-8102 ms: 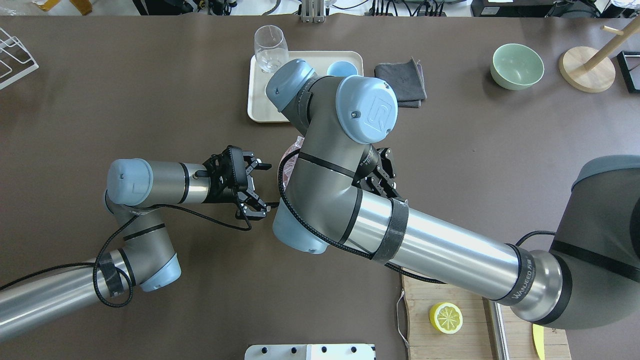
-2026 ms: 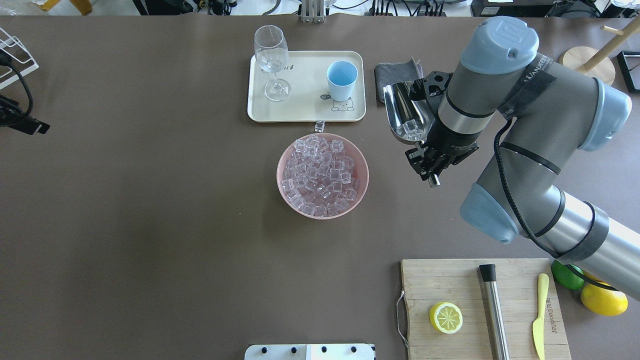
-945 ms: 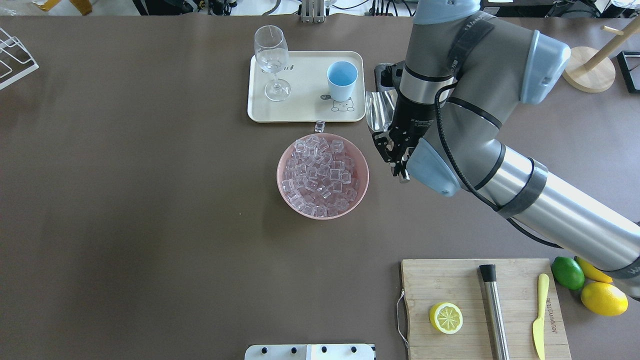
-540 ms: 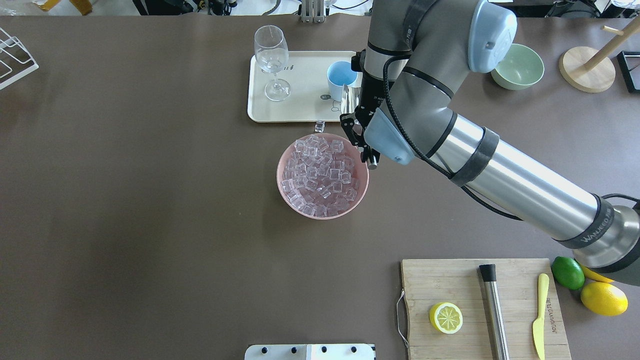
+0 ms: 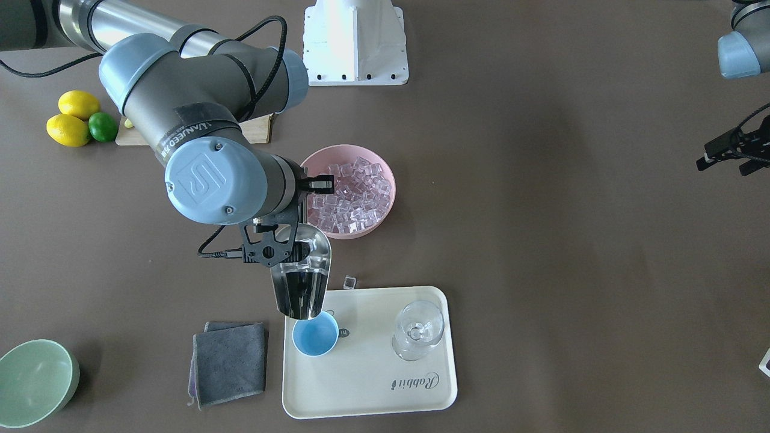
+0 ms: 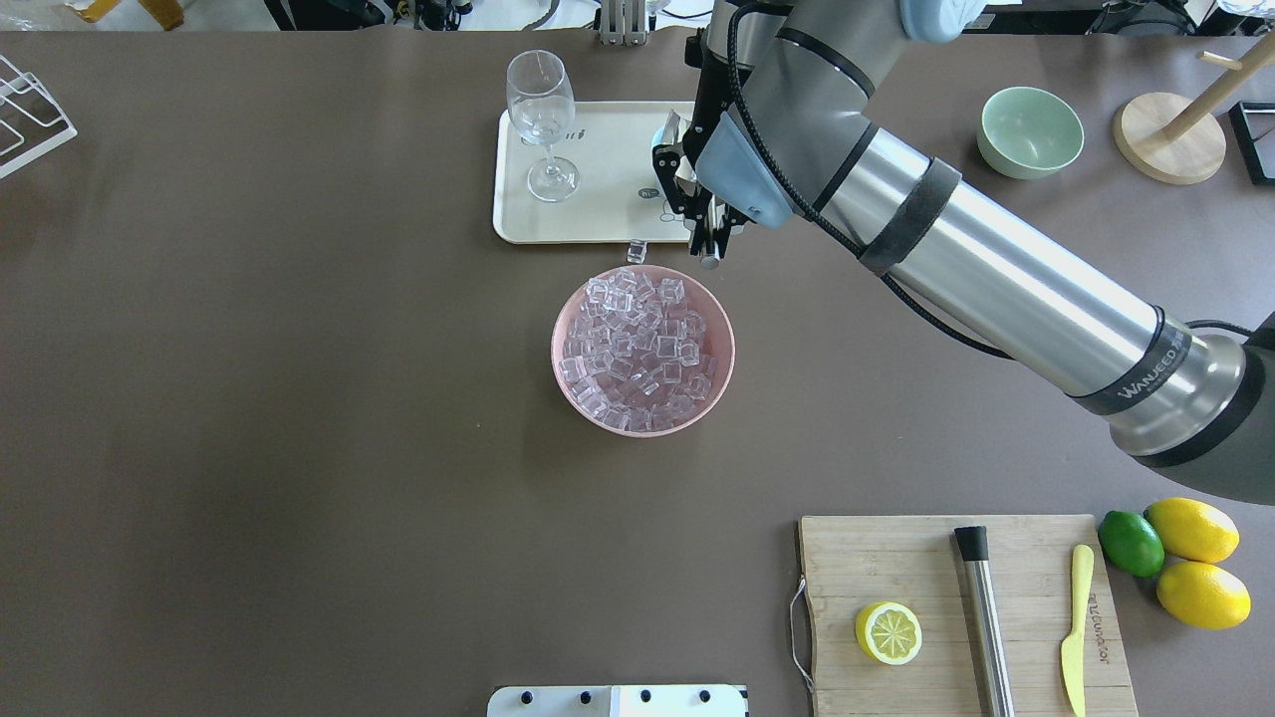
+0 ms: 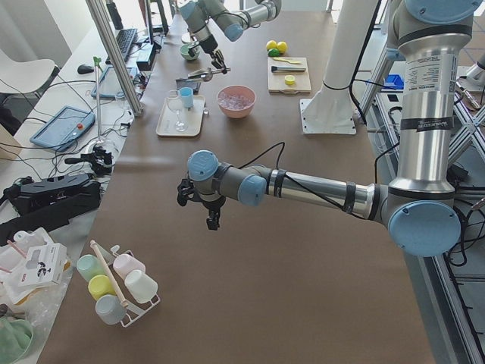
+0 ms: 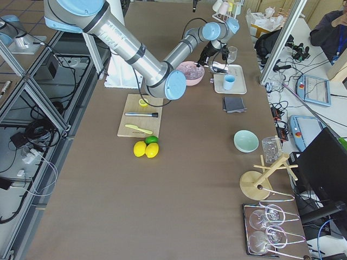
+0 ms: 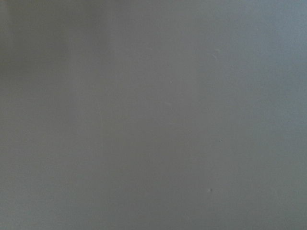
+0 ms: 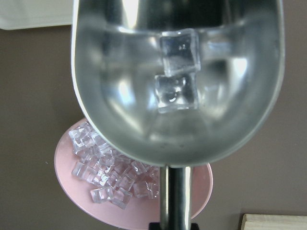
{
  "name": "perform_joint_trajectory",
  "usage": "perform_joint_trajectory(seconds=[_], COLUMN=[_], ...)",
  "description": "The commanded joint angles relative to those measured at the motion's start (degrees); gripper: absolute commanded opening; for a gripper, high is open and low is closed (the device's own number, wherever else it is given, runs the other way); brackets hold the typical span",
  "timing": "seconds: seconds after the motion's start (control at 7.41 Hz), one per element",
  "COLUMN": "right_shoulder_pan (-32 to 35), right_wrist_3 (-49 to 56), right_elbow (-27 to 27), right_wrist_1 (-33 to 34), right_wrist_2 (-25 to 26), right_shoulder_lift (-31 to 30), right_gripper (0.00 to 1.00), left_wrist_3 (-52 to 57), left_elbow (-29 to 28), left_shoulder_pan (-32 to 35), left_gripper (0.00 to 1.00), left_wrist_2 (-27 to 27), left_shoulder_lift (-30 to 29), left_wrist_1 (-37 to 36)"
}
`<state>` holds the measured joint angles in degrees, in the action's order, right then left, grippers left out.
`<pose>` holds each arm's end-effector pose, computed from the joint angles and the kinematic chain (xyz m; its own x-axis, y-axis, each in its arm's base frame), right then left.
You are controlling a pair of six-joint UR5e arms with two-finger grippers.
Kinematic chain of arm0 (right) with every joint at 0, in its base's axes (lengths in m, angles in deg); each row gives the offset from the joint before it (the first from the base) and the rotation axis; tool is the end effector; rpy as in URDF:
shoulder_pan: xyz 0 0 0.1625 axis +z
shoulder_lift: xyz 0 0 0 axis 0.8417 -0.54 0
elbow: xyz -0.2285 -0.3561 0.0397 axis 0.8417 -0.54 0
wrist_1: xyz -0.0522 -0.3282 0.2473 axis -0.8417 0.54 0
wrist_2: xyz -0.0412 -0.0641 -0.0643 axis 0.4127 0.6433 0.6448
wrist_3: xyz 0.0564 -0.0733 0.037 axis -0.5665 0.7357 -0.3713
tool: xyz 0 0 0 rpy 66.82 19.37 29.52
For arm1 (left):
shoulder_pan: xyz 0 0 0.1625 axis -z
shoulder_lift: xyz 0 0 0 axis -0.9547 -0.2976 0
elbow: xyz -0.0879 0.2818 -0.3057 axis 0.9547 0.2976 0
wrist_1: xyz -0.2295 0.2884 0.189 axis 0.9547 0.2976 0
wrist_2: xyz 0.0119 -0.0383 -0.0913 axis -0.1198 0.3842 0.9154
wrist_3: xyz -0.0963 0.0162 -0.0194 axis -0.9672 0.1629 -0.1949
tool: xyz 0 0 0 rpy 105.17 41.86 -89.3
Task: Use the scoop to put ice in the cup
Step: 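Carry the scoop with the right gripper over the light-blue cup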
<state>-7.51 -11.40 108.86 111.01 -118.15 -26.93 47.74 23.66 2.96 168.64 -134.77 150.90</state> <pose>-0.4495 -0.6087 0.1566 0.6254 0.0657 0.7775 0.3252 0.8838 -0.3362 0.0666 -0.4921 0.5731 0.6198 0.0850 -0.7801 -0.0690 0.9962 0.0537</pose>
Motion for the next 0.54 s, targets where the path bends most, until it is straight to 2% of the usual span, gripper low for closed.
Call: perform_joint_trajectory(seconds=[0.0, 0.41], right_shoulder_pan=[2.1, 1.9], right_wrist_3=[1.4, 1.4], right_elbow=[-5.9, -6.0], right_wrist_1=[-0.4, -0.4], right_wrist_2=[-6.4, -12.6], right_shoulder_lift=[3.1, 1.4], right_gripper=[0.0, 0.0], left_wrist_3=[-0.1, 0.0], left_elbow=[0.0, -0.3], left_shoulder_pan=[-0.1, -0.2], left_gripper=[0.99, 0.99], left_wrist_2=[-0.2, 0.0], left_shoulder_lift=[-0.3, 0.2], left_wrist_1=[-0.4, -0.5])
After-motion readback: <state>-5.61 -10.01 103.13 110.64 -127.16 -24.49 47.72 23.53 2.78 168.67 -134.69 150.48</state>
